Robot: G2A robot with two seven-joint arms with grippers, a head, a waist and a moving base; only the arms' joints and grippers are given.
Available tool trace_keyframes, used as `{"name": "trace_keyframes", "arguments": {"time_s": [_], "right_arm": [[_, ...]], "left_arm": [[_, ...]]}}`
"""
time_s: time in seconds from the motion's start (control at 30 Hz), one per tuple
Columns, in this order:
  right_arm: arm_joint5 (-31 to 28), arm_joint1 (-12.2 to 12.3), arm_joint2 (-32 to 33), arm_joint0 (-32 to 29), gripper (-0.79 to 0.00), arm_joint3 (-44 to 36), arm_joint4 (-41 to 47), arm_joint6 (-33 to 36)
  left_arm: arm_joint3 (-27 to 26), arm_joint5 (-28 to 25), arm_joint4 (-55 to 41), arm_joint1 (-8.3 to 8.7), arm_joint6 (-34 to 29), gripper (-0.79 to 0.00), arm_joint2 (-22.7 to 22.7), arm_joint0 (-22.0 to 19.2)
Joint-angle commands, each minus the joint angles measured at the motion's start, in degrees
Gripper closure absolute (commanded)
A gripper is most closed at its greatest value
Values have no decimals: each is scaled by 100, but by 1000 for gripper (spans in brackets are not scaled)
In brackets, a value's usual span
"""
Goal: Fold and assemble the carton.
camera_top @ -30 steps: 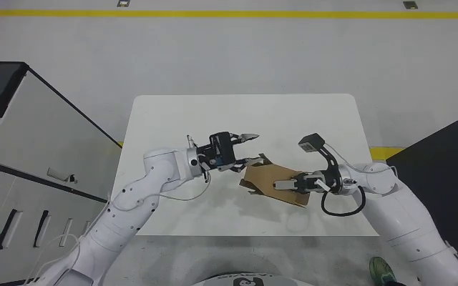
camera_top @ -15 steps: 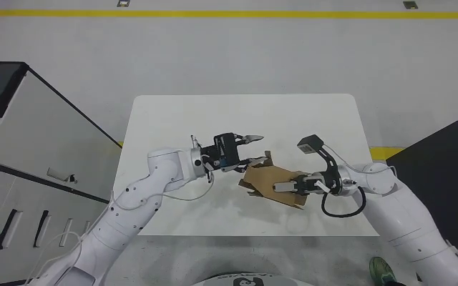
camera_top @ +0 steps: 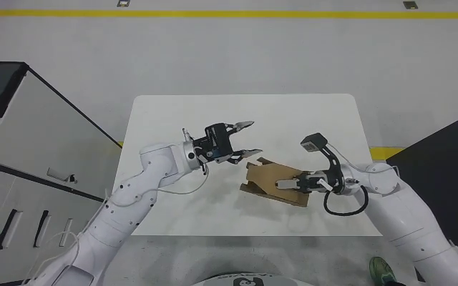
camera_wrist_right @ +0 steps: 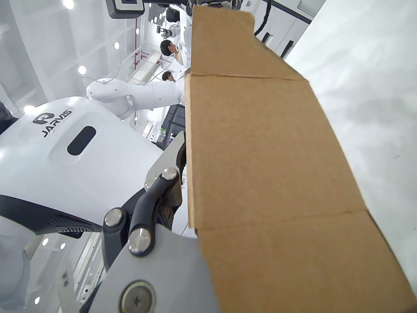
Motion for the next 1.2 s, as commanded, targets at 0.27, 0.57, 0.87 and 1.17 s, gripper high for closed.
{"name": "trace_keyframes", "arguments": {"time_s": [0.27,0.57,0.87,1.17], "right_arm": [[8,43,114,-30,0,59,157,8],[26,37,178,-89,0,42,122,-48],[-59,94,625,-212,0,-106,151,-60],[-81,97,649,-217,0,-106,127,-82]], "left_arm": [[-249,12,146,109,-184,-785,-461,313],[-291,55,90,125,-182,-785,-564,381],[-343,-267,22,185,-208,-785,-768,498],[-331,-290,-13,181,-247,-785,-741,484]]}}
